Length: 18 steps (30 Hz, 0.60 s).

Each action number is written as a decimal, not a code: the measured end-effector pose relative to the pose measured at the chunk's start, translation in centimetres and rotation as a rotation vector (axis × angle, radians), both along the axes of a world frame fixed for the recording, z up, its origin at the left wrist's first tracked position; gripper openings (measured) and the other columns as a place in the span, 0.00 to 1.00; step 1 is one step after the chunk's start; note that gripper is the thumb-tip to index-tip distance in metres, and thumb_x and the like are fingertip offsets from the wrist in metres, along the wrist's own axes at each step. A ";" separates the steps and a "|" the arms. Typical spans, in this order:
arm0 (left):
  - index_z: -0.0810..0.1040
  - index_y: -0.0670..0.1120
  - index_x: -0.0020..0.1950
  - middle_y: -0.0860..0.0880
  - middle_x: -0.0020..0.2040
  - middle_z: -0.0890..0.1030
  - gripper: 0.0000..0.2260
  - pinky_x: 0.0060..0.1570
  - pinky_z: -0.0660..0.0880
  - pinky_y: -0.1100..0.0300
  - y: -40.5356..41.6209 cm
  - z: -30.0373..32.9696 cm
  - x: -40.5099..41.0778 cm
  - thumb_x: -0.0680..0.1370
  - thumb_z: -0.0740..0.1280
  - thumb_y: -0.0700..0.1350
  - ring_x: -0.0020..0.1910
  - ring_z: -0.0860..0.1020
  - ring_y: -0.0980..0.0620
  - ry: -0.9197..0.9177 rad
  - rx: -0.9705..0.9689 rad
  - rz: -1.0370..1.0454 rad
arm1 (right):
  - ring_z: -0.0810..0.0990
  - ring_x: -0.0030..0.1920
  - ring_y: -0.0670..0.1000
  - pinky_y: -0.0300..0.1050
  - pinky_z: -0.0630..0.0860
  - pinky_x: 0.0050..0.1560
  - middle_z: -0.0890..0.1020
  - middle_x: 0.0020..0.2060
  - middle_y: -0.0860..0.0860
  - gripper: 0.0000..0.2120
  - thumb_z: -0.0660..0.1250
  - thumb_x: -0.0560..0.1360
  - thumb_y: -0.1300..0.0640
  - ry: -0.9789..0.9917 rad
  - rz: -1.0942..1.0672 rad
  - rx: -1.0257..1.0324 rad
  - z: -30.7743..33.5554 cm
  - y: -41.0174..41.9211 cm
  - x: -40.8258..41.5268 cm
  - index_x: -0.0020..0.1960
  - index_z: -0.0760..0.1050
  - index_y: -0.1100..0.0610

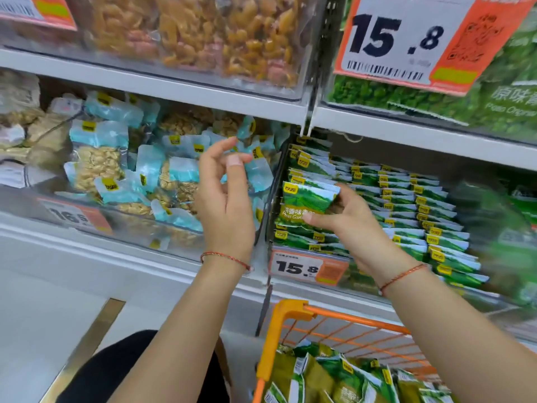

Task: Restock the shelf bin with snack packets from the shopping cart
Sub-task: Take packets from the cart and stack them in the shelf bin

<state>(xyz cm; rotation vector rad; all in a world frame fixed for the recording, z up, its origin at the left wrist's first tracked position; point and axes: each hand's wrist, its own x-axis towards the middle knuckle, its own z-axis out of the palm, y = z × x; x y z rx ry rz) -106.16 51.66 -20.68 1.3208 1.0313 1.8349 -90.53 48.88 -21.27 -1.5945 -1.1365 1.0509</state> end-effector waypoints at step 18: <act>0.70 0.54 0.57 0.54 0.50 0.78 0.09 0.38 0.73 0.57 0.1 0.4 0.0 0.80 0.57 0.42 0.48 0.75 0.55 0.025 0.010 -0.021 | 0.64 0.70 0.49 0.41 0.63 0.61 0.65 0.72 0.48 0.46 0.77 0.66 0.58 -0.015 -0.032 -0.024 -0.1 1.2 -0.2 0.76 0.55 0.52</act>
